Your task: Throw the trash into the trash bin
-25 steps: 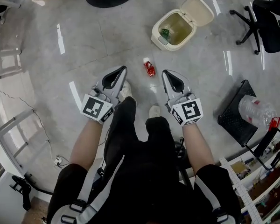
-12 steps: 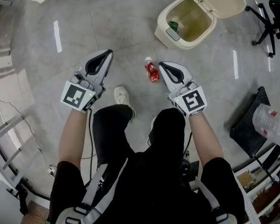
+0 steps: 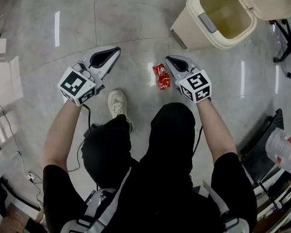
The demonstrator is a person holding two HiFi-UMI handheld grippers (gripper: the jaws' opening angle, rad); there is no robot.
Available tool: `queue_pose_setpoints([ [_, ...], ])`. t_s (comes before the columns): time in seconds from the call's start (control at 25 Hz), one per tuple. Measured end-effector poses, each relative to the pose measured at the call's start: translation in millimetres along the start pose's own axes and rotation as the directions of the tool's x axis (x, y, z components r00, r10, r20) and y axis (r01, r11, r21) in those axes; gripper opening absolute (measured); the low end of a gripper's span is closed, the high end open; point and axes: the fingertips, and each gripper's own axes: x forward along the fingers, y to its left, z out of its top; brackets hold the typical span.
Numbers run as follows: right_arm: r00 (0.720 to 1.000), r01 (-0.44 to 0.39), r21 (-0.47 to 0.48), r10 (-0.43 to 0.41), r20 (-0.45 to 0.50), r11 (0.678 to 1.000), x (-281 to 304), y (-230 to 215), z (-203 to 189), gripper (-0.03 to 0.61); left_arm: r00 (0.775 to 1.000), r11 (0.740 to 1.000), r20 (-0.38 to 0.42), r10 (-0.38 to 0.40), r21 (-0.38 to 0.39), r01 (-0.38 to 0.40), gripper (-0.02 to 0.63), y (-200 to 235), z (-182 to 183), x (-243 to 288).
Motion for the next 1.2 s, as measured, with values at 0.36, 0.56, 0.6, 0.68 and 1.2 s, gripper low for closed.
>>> queue_pose_setpoints([
  [0.36, 0.937, 0.101, 0.214, -0.02, -0.348, 0.972, 61.9, -9.1, -136.6, 0.359, 0.995, 0.983, -0.004, 0.102, -0.156, -0.102, 0.003, -5.0, -43.4, -35.0],
  [0.56, 0.861, 0.212, 0.262, -0.053, -0.505, 0.942, 83.7, -11.0, -199.3, 0.414, 0.993, 0.975, -0.005, 0.12, -0.19, -0.119, 0.003, -11.3, -56.4, -56.6],
  [0.6, 0.853, 0.229, 0.262, -0.063, -0.518, 0.937, 86.5, -11.2, -203.9, 0.414, 0.992, 0.974, -0.013, 0.123, -0.187, -0.123, 0.003, -11.5, -59.5, -61.3],
  [0.68, 0.84, 0.249, 0.249, -0.081, -0.537, 0.936, 91.8, -9.8, -207.8, 0.414, 0.991, 0.976, -0.028, 0.132, -0.172, -0.135, 0.003, -11.4, -64.6, -70.0],
  [1.2, 0.847, 0.1, -0.036, -0.104, -0.522, 0.994, 76.7, 24.2, -112.4, 0.308, 0.992, 0.988, -0.024, 0.12, -0.098, -0.122, 0.003, -12.2, 14.2, -86.8],
])
